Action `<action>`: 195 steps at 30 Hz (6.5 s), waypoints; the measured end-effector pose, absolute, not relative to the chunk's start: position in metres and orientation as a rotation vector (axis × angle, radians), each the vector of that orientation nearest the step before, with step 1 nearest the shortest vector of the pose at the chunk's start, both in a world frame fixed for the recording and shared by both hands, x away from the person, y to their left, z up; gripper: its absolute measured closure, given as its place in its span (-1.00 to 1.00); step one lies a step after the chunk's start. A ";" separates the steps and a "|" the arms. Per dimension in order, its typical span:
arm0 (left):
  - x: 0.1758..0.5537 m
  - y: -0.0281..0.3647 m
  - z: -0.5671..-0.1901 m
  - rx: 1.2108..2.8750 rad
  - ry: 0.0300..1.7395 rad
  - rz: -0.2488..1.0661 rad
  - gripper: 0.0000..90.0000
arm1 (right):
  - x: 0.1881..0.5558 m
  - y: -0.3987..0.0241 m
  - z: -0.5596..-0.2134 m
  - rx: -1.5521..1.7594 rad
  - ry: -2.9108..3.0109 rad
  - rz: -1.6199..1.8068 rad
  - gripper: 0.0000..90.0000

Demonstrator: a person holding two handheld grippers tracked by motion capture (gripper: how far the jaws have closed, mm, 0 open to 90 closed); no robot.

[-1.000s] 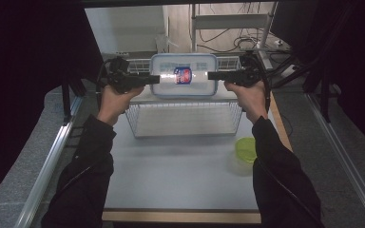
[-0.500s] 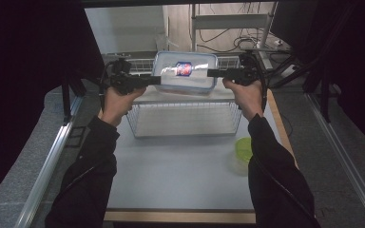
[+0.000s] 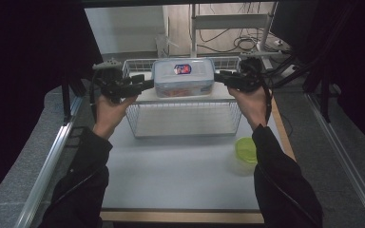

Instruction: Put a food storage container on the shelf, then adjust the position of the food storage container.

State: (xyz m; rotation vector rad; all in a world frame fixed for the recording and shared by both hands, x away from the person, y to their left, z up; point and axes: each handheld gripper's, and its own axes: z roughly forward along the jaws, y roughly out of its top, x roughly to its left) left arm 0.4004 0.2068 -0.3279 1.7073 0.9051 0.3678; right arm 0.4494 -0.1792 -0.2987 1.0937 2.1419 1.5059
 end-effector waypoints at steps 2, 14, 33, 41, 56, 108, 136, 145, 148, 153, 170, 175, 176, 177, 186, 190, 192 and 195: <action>0.394 0.203 -0.334 1.746 0.894 0.382 0.41 | 0.441 -0.181 -0.306 1.067 2.152 1.503 0.89; 0.412 0.175 -0.349 1.811 0.962 0.437 0.92 | 0.447 -0.160 -0.336 1.048 2.268 1.429 0.99; 0.424 0.173 -0.352 1.799 1.012 0.438 0.86 | 0.459 -0.152 -0.334 1.053 2.252 1.415 0.99; 0.401 0.177 -0.358 1.841 0.940 0.433 0.48 | 0.442 -0.154 -0.336 1.004 2.275 1.429 0.74; 0.351 0.178 -0.382 1.925 0.861 0.483 -0.42 | 0.400 -0.153 -0.354 0.901 2.323 1.374 -0.17; 0.237 0.176 -0.508 2.018 0.835 0.523 -0.96 | 0.289 -0.207 -0.482 0.961 2.386 1.195 -0.98; 0.240 0.178 -0.512 2.030 0.843 0.544 -0.94 | 0.331 -0.296 -0.453 1.273 2.132 1.150 0.83; 0.243 0.176 -0.513 2.031 0.843 0.533 -0.93 | 0.350 -0.321 -0.457 1.342 2.037 1.053 1.00; 0.244 0.176 -0.514 2.033 0.845 0.531 -0.93 | 0.355 -0.325 -0.464 1.366 2.040 1.021 1.00; 0.243 0.176 -0.514 2.034 0.847 0.531 -0.93 | 0.360 -0.327 -0.473 1.395 2.061 0.993 1.00; 0.243 0.173 -0.516 2.068 0.829 0.533 -0.92 | 0.354 -0.321 -0.479 1.398 2.114 0.945 1.00; 0.242 0.173 -0.517 2.071 0.826 0.534 -0.92 | 0.355 -0.321 -0.480 1.413 2.123 0.944 1.00; 0.242 0.173 -0.517 2.071 0.825 0.534 -0.92 | 0.355 -0.322 -0.481 1.418 2.125 0.939 1.00; 0.242 0.173 -0.516 2.076 0.822 0.534 -0.92 | 0.356 -0.323 -0.483 1.432 2.126 0.934 0.99; 0.243 0.171 -0.518 2.090 0.817 0.529 -0.92 | 0.366 -0.326 -0.498 1.465 2.199 0.950 1.00; 0.243 0.170 -0.518 2.091 0.816 0.530 -0.92 | 0.369 -0.319 -0.502 1.450 2.230 0.944 1.00; 0.243 0.170 -0.519 2.092 0.818 0.528 -0.92 | 0.370 -0.317 -0.504 1.446 2.242 0.959 0.99; 0.244 0.170 -0.519 2.095 0.816 0.529 -0.92 | 0.371 -0.314 -0.506 1.448 2.255 0.973 0.99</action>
